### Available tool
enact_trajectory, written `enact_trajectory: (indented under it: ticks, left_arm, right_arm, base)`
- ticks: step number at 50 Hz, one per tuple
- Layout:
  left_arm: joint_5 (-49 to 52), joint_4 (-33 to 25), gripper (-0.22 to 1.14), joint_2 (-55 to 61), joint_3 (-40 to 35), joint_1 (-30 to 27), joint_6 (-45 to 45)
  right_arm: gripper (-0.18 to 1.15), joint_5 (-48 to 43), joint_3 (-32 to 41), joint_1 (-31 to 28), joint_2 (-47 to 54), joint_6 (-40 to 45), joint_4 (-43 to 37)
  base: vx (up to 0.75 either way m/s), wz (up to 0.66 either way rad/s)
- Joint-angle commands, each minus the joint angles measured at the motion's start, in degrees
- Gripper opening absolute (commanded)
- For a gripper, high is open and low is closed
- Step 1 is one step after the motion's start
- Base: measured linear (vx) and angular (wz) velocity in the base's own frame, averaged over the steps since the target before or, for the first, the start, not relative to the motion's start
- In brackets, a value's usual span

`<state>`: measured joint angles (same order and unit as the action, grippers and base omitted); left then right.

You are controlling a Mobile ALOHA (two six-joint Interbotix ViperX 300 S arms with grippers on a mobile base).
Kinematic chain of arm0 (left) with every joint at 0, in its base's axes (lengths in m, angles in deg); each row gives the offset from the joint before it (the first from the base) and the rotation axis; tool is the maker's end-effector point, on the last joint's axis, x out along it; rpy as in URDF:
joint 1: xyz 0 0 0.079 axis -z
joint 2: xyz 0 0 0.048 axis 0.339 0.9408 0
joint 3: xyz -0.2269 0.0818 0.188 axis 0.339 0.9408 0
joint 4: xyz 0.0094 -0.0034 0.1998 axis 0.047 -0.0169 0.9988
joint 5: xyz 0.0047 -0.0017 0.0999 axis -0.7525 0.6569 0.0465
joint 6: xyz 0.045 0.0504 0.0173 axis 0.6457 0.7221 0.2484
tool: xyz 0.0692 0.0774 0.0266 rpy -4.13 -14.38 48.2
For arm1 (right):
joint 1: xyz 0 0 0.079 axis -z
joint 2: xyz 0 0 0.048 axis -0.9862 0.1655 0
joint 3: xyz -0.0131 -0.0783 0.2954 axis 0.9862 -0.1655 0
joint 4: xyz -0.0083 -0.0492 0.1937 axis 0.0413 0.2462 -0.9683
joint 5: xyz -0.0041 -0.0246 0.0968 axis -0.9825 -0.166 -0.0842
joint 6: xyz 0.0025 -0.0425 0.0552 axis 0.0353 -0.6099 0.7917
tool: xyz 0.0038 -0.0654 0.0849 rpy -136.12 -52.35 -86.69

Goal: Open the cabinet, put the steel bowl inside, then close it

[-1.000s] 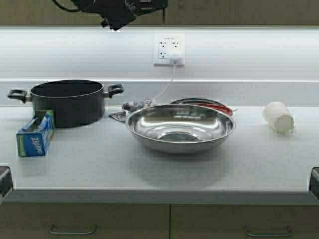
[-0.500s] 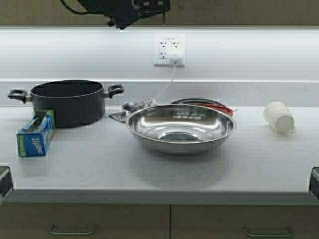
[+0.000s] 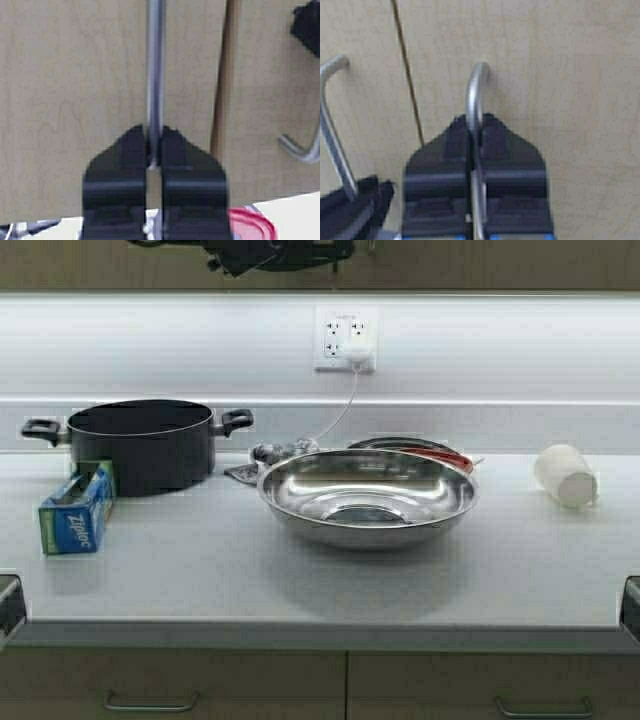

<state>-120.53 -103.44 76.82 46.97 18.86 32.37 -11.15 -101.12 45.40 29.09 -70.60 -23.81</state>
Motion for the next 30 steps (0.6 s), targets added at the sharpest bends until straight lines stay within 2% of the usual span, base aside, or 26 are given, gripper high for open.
enact_trajectory:
  ticks: [1,14,22,30]
  left_arm:
    - [-0.3,0.3,0.03,-8.8,5.9,-0.4,-0.9]
    - [6.3,0.5,0.03,-20.9,16.9,-1.8,-0.4]
    - [12.7,2.3,0.03,-27.0,21.9,-4.3,-0.2]
    - [16.7,4.3,0.03,-34.0,27.5,-5.9,-0.6]
  right_arm:
    - [0.07,4.2,-4.6,0.5,-7.8,-0.2,-0.4]
    - [0.07,14.6,-11.3,0.6,-16.1,-6.5,0.0]
    - [0.07,20.0,-14.6,1.3,-20.8,-6.8,0.0]
    - [0.07,21.3,-18.7,2.0,-24.9,-6.8,0.0]
  base:
    - [0.02,0.00]
    - [0.00,-0.01]
    - [-0.02,-0.03]
    - [-0.05,-0.04]
